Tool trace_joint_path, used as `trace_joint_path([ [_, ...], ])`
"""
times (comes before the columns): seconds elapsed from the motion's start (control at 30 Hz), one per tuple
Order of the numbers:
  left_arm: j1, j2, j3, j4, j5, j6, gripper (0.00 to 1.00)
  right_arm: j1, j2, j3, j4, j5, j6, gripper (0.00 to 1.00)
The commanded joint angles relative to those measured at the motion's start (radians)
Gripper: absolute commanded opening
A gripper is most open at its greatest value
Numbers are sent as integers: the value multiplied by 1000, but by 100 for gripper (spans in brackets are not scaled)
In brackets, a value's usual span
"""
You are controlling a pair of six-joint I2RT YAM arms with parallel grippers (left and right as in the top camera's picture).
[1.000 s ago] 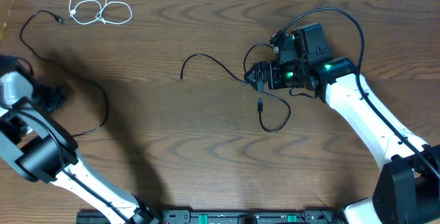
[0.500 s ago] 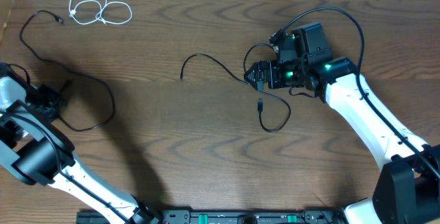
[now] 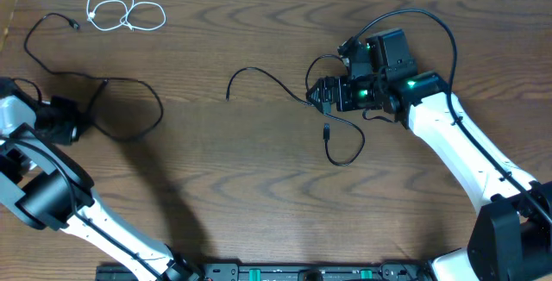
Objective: Untangle cables
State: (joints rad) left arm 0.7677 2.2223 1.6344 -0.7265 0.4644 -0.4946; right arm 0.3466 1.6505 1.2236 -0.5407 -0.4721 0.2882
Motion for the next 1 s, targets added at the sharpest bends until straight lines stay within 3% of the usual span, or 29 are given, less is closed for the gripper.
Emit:
trace_joint_path([
  [0.0, -39, 20, -8, 11, 93, -114, 8, 9, 8, 5, 3, -10, 3, 99],
  [0.2, -113, 20, -8, 82, 93, -95, 9, 9, 8, 5, 2, -10, 3, 99],
  [0.33, -141, -5, 19, 117, 85, 31, 8, 9, 8, 5, 2, -10, 3, 99],
  [0.47, -143, -75, 31, 83, -10, 69, 27, 9, 8, 5, 9, -9, 3, 99],
  [0.53, -154, -103, 31, 57, -59, 148, 30, 9, 8, 5, 18, -10, 3, 99],
  [0.6, -183, -113, 31, 2, -58, 352, 33, 9, 8, 5, 30, -10, 3, 99],
  [0.67, -223, -109, 17, -48, -58, 487, 42, 9, 8, 5, 37, -10, 3, 99],
  [0.77, -288, -103, -33, -45, -58, 502, 56, 9, 8, 5, 35, -10, 2, 99],
  [0.8, -323, -99, -58, -28, -60, 501, 70, 11, 8, 5, 27, -10, 2, 99],
  [0.83, -343, -98, -72, -14, -67, 499, 94, 12, 9, 5, 26, -10, 2, 99],
  [0.97, -428, -85, -121, 27, -180, 481, 97, 23, 9, 5, 30, -9, 2, 99],
])
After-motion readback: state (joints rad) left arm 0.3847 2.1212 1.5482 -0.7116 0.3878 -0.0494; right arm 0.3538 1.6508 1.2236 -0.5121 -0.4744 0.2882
